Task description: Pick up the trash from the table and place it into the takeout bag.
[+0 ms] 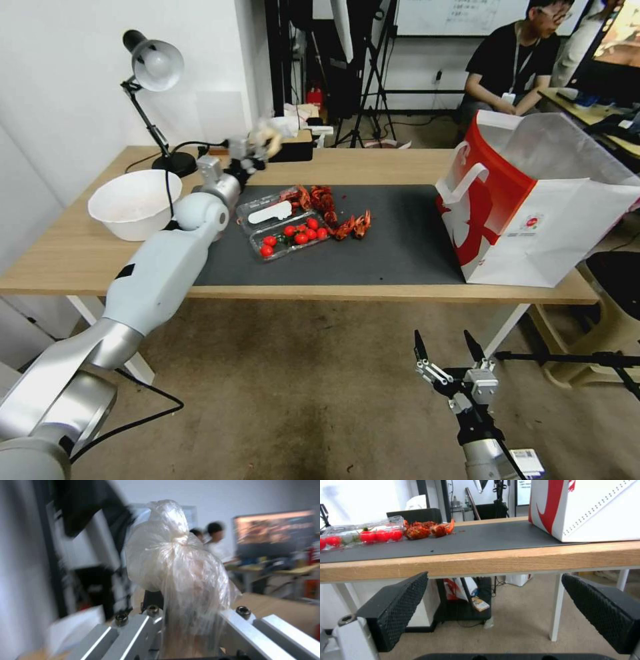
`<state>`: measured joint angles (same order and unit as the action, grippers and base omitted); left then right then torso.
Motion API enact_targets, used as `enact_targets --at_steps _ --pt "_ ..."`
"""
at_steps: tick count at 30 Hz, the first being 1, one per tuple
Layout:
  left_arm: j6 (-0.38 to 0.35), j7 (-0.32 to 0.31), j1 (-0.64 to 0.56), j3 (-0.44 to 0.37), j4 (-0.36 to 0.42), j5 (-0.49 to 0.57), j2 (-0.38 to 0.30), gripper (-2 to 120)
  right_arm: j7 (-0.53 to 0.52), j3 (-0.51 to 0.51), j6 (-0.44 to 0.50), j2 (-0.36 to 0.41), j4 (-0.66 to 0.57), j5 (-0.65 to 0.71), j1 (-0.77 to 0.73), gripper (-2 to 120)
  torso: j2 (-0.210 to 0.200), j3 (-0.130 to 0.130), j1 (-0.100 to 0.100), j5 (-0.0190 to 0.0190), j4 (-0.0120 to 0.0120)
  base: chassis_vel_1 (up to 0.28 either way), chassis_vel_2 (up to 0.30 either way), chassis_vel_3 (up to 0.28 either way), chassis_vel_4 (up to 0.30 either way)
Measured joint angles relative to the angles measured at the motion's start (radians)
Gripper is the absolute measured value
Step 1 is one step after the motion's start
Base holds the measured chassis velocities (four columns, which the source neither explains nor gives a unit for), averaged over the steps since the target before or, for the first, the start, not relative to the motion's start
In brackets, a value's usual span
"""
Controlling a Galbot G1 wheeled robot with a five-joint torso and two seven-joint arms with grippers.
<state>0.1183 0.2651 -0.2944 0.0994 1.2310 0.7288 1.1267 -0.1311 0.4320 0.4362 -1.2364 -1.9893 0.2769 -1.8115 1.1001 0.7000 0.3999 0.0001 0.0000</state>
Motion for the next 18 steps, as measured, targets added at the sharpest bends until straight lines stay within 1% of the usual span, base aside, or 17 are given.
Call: enact_targets --at_steps 2,4,5,8,9,11,12,14,15,16,18 --pt "0.024 0.040 0.036 0.050 0.039 0.003 0.010 5 0.000 0.002 0.000 -0.003 -0.004 -0.001 -0.003 100 0.000 0.000 0.000 0.0001 0.0000 0.000 0.000 0.000 0.000" --pt "0.029 0.062 0.071 0.089 0.060 0.008 0.023 5 0.000 0.002 0.000 -0.005 -0.007 -0.002 -0.005 100 0.000 0.000 0.000 0.0001 0.0000 0.000 0.000 0.000 0.000" --pt "0.029 0.062 0.071 0.089 0.060 0.008 0.023 5 0.000 0.002 0.000 -0.005 -0.007 -0.002 -0.005 100 0.000 0.000 0.000 0.0001 0.0000 0.000 0.000 0.000 0.000" --pt "0.027 0.073 0.152 0.177 0.096 0.014 0.054 5 -0.001 0.006 0.001 -0.011 -0.013 -0.004 -0.012 100 0.000 0.000 0.000 0.0001 0.0000 0.000 0.000 0.000 0.000" --pt "0.027 0.073 0.152 0.177 0.096 0.014 0.054 5 -0.001 0.006 0.001 -0.011 -0.013 -0.004 -0.012 100 0.000 0.000 0.000 0.0001 0.0000 0.000 0.000 0.000 0.000" --pt "0.024 0.072 0.198 0.232 0.115 0.016 0.076 5 -0.001 0.012 0.003 -0.014 -0.014 -0.006 -0.017 100 0.000 0.000 0.000 0.0002 -0.0002 0.000 0.000 0.000 0.000" --pt "0.021 0.072 0.228 0.265 0.123 0.017 0.097 5 -0.001 0.015 0.004 -0.017 -0.014 -0.006 -0.020 100 0.000 0.000 0.000 0.0002 -0.0001 0.000 0.000 0.000 0.000" --pt "0.020 0.073 0.236 0.274 0.125 0.017 0.103 5 -0.001 0.016 0.005 -0.017 -0.014 -0.006 -0.021 100 0.000 0.000 0.000 0.0002 -0.0002 0.000 0.000 0.000 0.000" --pt "0.016 0.080 0.263 0.305 0.127 0.017 0.131 5 -0.001 0.019 0.008 -0.021 -0.014 -0.008 -0.023 100 0.000 0.000 0.000 0.0003 -0.0002 0.000 0.000 0.000 0.000" --pt "0.016 0.080 0.263 0.305 0.127 0.017 0.131 5 -0.001 0.019 0.008 -0.021 -0.014 -0.008 -0.023 100 0.000 0.000 0.000 0.0003 -0.0002 0.000 0.000 0.000 0.000" --pt "0.006 0.090 0.294 0.344 0.121 0.018 0.185 5 0.000 0.021 0.015 -0.029 -0.014 -0.011 -0.029 100 0.000 0.000 0.000 0.0002 -0.0001 0.000 0.000 0.000 0.000"
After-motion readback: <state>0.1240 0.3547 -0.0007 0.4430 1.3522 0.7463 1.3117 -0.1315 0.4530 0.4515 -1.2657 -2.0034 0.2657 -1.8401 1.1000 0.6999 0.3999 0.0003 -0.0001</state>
